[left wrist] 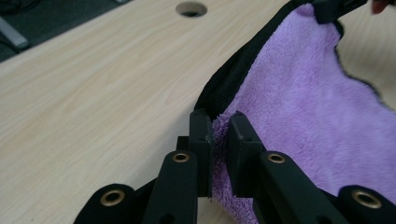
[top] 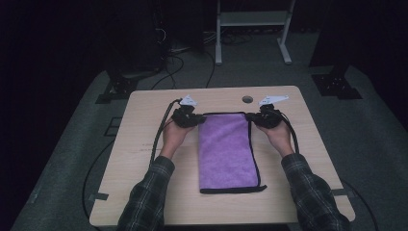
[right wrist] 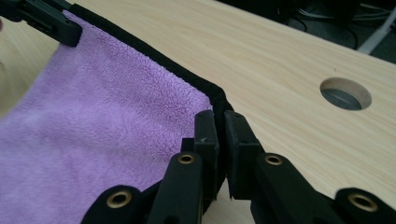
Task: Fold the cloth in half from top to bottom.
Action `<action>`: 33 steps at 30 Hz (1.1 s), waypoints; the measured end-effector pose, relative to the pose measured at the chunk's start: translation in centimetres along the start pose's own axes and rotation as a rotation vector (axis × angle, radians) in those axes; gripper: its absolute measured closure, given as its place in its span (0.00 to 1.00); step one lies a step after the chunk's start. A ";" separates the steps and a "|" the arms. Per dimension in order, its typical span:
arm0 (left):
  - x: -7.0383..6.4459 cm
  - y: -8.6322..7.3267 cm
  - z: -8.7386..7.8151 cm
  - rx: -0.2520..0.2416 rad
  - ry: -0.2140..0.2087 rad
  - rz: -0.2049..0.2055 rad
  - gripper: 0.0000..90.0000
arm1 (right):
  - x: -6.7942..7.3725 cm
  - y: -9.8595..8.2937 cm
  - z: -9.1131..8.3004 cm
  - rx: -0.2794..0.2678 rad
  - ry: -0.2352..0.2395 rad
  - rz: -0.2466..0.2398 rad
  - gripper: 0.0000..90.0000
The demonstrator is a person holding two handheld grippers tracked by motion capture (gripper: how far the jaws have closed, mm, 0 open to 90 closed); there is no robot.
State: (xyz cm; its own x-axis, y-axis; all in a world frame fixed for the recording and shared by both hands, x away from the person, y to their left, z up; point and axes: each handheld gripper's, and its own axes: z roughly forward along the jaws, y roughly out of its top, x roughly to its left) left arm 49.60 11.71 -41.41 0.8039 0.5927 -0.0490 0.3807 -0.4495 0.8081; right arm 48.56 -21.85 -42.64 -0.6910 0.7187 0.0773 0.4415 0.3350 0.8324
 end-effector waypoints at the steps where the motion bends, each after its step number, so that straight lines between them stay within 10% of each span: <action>1: -0.1 0.0 -0.2 -0.002 -0.010 0.003 0.90 | 0.1 0.0 -0.2 0.001 0.011 0.003 0.93; 33: -6.6 -4.7 -4.8 -0.023 -0.146 0.017 0.90 | 6.1 -4.6 -5.7 0.026 0.119 -0.108 0.93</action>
State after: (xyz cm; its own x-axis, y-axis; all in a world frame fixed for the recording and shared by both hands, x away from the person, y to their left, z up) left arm 40.32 13.07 -42.09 0.8686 0.4810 -0.1191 0.3576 -0.4419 0.8227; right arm 39.06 -22.51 -42.82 -0.7975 0.6009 0.0533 0.3744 0.4236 0.8249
